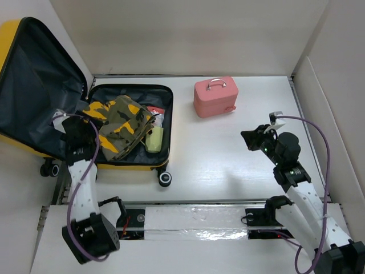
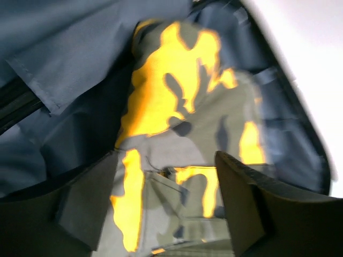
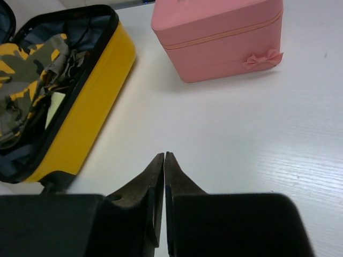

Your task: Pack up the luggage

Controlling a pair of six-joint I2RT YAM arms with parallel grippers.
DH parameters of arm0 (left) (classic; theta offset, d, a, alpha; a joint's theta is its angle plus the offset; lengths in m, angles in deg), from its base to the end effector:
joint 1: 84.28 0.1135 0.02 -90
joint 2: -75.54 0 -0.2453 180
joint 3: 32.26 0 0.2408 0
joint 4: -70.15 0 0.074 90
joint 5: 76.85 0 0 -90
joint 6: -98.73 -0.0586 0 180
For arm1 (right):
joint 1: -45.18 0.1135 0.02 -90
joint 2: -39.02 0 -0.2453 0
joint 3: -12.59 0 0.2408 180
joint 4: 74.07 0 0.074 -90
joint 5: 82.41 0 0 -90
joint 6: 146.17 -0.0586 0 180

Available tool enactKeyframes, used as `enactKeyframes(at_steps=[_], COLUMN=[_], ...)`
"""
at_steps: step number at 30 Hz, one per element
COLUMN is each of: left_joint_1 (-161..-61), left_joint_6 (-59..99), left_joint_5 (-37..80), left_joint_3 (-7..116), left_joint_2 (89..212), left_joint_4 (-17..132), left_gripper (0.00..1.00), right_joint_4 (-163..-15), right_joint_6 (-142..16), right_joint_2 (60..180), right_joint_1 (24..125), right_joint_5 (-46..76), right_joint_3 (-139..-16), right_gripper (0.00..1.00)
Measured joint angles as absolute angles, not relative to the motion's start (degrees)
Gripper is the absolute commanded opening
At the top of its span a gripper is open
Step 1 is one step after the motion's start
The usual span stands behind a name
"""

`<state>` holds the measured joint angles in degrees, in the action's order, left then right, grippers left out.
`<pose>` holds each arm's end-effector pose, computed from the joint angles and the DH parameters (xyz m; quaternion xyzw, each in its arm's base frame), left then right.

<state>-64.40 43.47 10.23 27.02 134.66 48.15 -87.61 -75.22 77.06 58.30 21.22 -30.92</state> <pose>0.2415 0.0905 0.2754 -0.3926 0.7291 -0.0515 0.5582 0.1879 0.0580 0.2692 -0.0389 0.7528 0.2665 0.6007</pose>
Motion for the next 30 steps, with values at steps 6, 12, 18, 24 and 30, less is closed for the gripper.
enactKeyframes(at_steps=[6, 12, 18, 24, 30], left_joint_1=[-68.8, -74.0, -74.8, -79.8, -89.7], left_joint_6=[44.9, 43.5, 41.8, 41.5, 37.6], left_joint_5=[9.3, 14.8, 27.6, 35.8, 36.7], left_joint_3=[24.1, 23.3, 22.0, 19.1, 19.7], left_joint_2=[121.7, 118.1, 117.9, 114.8, 116.3], left_joint_4=[49.7, 52.1, 54.2, 56.3, 53.9], left_gripper=[0.24, 0.00, 0.00, 0.00, 0.00], right_joint_4=[-87.7, -88.2, -86.2, -78.7, -75.2], right_joint_6=[-74.8, -74.5, -75.8, -81.7, -92.5], right_joint_2=[80.7, 88.8, 105.5, 123.5, 137.6], right_joint_1=[58.5, 63.5, 69.6, 68.7, 66.8], right_joint_5=[21.6, 19.7, 14.9, 10.7, 7.3], right_joint_3=[-31.3, -37.3, -54.3, -66.3, -74.7], right_gripper=[0.00, 0.04, 0.61, 0.79, 0.79])
